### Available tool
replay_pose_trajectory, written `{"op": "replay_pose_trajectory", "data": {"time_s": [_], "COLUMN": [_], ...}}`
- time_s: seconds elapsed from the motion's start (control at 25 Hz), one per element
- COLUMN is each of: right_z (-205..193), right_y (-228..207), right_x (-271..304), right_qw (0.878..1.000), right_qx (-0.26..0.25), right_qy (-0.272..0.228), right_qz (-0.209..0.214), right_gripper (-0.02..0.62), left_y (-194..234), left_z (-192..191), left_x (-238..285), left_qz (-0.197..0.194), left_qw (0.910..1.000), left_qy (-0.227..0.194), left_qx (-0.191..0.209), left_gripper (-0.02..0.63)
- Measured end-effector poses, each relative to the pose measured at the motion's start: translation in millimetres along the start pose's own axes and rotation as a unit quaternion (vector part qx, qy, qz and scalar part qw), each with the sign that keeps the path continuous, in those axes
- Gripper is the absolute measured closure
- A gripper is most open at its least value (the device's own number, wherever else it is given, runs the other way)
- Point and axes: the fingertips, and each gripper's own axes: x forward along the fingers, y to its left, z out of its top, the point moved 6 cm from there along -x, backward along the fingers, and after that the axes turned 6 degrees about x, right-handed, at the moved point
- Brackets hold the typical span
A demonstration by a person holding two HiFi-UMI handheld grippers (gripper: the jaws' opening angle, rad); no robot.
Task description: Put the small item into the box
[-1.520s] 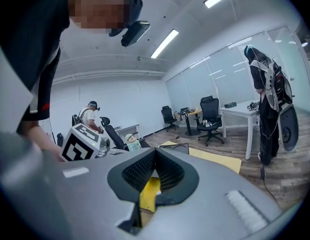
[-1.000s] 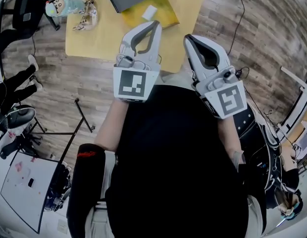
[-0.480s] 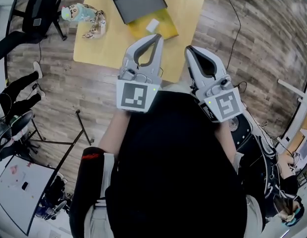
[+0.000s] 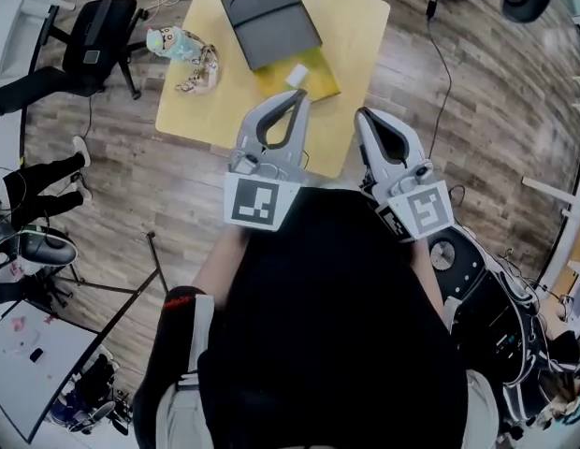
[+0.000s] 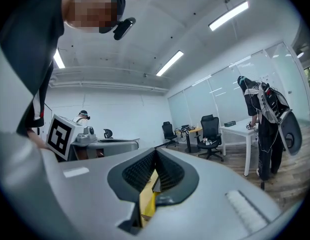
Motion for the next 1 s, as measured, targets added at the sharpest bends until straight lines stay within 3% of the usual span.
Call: {"op": "replay_pose_trajectory", "data": {"time_s": [0.12, 0.36, 0.6, 1.0], "right_z": [5, 16, 27, 39], "right_y": [-1, 9, 17, 27], "right_x": [-4, -13, -7, -2], "right_qw": [1.0, 1.0, 0.998, 0.996], "right_qx": [0.0, -0.01, -0.034, -0.032], "right_qy": [-0.023, -0.024, -0.047, -0.064], "right_qz": [0.001, -0.001, 0.027, 0.045], "right_gripper": [0.594, 0.594, 0.594, 0.594], "left_y": [0, -6, 2, 2], "left_z": [8, 21, 32, 42], "left_x": [-3, -20, -28, -34], "left_qz": [0.004, 0.013, 0.035, 0.052], "left_qw": [0.9998, 0.9995, 0.9978, 0.9953], "left_qy": [-0.015, -0.029, -0.056, -0.079], "left_qx": [0.01, 0.007, 0.005, 0.016], "left_gripper": [0.604, 0.604, 0.604, 0.604]}}
